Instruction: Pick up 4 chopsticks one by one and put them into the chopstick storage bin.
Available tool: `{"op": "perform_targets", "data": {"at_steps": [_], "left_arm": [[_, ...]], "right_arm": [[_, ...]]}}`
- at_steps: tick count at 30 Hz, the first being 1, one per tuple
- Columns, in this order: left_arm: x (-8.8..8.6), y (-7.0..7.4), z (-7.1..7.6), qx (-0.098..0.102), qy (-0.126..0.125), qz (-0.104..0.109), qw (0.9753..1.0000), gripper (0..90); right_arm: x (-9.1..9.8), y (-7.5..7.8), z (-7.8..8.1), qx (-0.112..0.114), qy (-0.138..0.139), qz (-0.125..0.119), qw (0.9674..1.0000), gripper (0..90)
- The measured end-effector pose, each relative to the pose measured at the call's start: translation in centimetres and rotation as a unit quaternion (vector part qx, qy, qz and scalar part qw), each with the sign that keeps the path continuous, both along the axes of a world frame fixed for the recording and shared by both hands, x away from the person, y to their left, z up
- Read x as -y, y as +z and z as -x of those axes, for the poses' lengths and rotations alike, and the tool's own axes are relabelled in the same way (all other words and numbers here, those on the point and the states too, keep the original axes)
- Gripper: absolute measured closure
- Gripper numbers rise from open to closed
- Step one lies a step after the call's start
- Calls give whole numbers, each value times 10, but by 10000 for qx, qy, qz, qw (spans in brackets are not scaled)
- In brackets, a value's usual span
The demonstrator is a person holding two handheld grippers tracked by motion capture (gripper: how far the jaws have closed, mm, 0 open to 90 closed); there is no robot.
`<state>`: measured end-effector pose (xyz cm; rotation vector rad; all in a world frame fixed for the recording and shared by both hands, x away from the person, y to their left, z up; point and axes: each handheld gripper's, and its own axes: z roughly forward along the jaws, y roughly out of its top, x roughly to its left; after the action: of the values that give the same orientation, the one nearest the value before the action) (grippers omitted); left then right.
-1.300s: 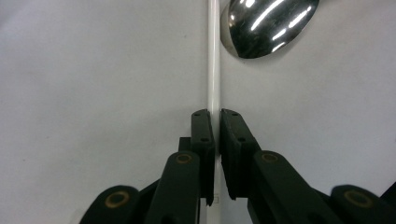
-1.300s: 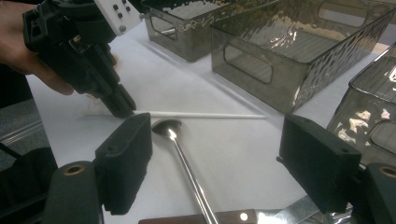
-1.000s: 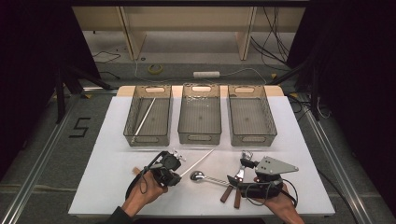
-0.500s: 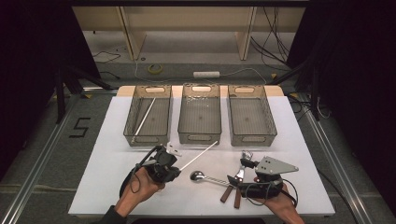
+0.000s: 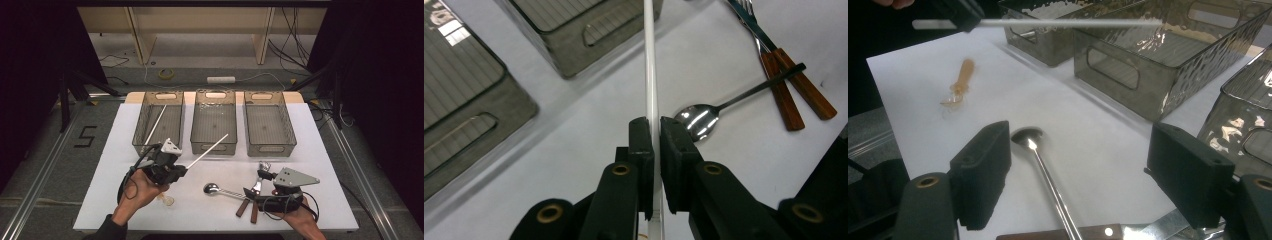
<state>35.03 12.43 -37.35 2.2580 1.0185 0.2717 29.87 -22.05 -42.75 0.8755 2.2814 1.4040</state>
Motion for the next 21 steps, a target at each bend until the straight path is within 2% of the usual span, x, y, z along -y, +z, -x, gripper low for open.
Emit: {"op": "perform_targets", "data": {"at_steps": [5, 9, 15, 21], "left_arm": [[-14, 8, -12, 117, 229, 95, 9996, 840], [-27, 12, -23, 235, 475, 185, 9984, 840], [-41, 16, -43, 320, 752, 296, 9962, 840], [-52, 18, -62, 324, 987, 337, 9940, 840]], "right_arm": [[0, 0, -1, -3, 1, -13, 10000, 265], [0, 0, -1, -5, -14, -24, 10000, 265], [0, -1, -1, -8, -22, -32, 10000, 265], [1, 0, -1, -11, -23, -28, 10000, 265]]}}
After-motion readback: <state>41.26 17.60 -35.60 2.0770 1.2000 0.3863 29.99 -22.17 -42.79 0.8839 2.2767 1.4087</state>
